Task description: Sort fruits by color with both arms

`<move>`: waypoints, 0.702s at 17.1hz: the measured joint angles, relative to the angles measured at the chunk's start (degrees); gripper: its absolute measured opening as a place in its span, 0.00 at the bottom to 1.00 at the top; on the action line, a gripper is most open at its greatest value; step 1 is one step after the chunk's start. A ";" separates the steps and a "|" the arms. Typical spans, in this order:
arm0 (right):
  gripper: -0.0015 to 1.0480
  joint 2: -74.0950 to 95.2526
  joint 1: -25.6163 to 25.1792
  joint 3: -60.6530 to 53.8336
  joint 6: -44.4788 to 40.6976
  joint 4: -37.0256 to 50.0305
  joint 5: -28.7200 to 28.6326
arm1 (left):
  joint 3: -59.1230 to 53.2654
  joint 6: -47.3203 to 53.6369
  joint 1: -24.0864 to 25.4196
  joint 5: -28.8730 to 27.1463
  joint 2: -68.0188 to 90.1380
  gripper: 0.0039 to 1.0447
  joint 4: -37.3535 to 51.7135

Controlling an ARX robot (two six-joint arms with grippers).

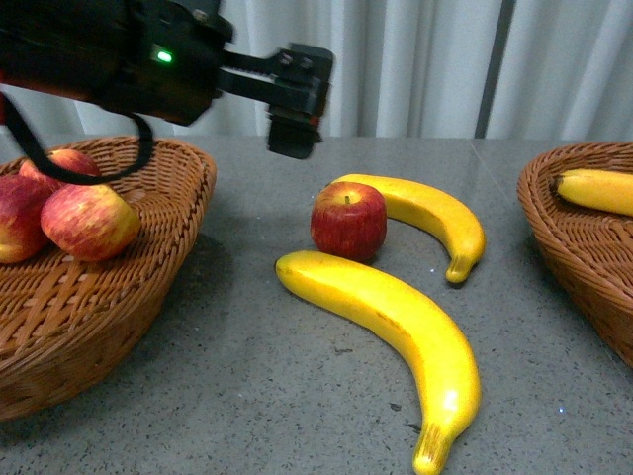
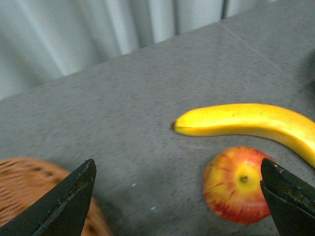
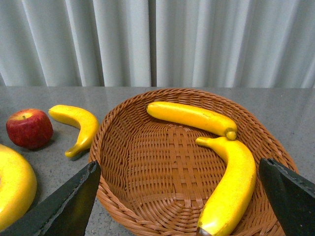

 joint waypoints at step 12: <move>0.94 0.00 0.00 0.00 0.00 0.00 0.00 | 11.63 4.81 -4.94 4.11 14.21 0.94 -3.93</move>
